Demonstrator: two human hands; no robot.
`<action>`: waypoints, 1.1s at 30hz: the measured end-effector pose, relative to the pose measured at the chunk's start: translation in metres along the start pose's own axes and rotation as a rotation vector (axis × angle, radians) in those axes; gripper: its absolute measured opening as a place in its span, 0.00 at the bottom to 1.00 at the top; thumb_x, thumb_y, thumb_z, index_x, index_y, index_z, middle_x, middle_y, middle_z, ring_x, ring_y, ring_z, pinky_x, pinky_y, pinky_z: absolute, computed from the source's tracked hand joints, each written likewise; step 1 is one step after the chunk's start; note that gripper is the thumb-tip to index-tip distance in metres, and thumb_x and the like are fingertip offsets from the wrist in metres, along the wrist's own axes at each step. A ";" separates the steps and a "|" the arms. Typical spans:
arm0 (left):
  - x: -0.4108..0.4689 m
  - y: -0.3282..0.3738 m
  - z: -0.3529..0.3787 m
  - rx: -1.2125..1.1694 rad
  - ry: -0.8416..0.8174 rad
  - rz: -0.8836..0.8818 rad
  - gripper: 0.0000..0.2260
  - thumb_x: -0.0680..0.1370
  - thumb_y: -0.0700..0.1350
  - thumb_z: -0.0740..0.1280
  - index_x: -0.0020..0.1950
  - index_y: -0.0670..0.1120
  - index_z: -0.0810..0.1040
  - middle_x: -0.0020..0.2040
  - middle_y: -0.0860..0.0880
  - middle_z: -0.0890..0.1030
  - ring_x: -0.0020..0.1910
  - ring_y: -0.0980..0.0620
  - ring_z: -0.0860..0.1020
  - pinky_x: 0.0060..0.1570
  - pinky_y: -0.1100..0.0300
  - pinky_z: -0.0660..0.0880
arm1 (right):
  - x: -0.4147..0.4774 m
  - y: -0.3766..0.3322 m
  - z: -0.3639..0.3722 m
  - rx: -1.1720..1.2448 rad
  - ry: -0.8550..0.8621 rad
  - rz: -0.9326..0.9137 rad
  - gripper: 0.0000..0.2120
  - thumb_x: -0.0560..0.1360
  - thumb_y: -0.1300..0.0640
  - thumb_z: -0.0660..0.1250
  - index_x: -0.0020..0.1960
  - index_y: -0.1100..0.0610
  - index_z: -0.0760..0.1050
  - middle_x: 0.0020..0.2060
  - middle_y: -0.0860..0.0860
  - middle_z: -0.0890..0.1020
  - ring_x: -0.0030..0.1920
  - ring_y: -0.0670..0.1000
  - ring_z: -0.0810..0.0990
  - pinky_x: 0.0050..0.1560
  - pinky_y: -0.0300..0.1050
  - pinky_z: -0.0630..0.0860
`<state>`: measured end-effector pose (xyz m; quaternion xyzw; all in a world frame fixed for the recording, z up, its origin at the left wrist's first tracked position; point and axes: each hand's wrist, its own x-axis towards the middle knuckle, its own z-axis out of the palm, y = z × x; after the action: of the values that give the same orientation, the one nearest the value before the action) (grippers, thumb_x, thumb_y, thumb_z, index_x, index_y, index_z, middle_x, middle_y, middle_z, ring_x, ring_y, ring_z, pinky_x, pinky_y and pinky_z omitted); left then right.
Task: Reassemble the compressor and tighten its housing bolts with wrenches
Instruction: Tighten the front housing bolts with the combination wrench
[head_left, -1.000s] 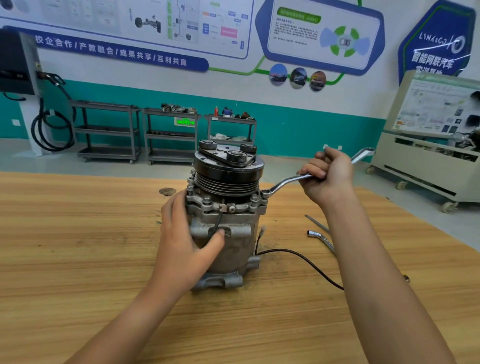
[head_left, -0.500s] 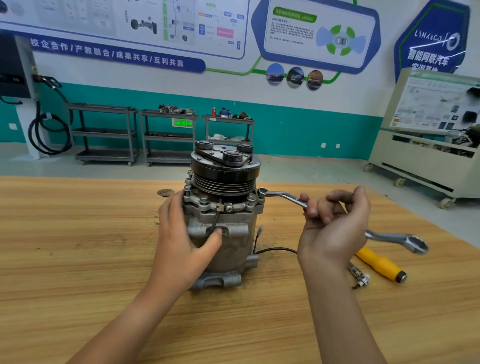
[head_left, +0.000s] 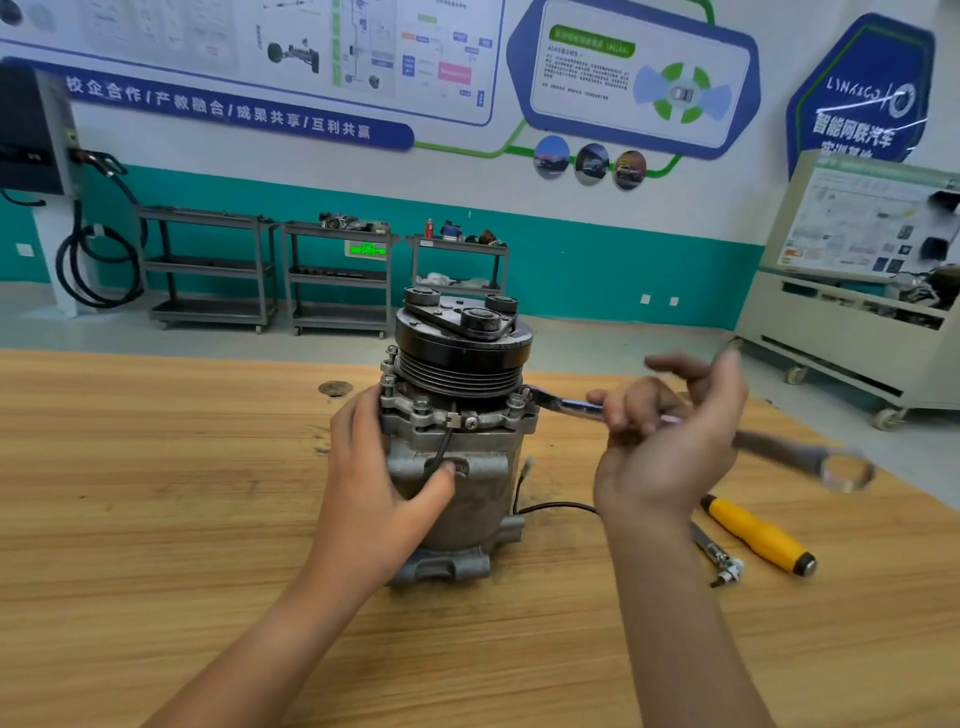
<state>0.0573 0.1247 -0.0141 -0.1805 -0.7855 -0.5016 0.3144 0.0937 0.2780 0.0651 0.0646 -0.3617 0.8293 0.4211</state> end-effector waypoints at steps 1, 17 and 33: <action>0.000 0.000 0.000 0.003 0.000 0.004 0.33 0.68 0.49 0.70 0.66 0.59 0.54 0.61 0.61 0.58 0.58 0.69 0.59 0.55 0.79 0.55 | 0.013 -0.003 0.003 0.027 0.018 0.049 0.19 0.81 0.49 0.53 0.36 0.57 0.70 0.18 0.46 0.59 0.20 0.46 0.61 0.26 0.37 0.68; 0.001 0.000 -0.002 0.004 -0.010 0.007 0.33 0.68 0.47 0.71 0.65 0.61 0.55 0.61 0.60 0.60 0.60 0.67 0.61 0.54 0.84 0.56 | 0.123 0.037 0.006 0.518 0.192 0.689 0.22 0.82 0.47 0.49 0.35 0.59 0.64 0.15 0.47 0.59 0.13 0.45 0.56 0.16 0.30 0.53; 0.000 -0.002 -0.001 0.041 -0.001 0.025 0.33 0.69 0.45 0.72 0.65 0.59 0.55 0.61 0.58 0.61 0.58 0.68 0.61 0.53 0.86 0.55 | 0.130 0.068 0.033 0.128 -0.226 1.042 0.18 0.82 0.59 0.53 0.34 0.60 0.65 0.15 0.47 0.60 0.12 0.43 0.57 0.12 0.33 0.55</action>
<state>0.0566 0.1233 -0.0151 -0.1838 -0.7933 -0.4816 0.3239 -0.0466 0.3152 0.1055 -0.0093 -0.3376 0.9367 -0.0927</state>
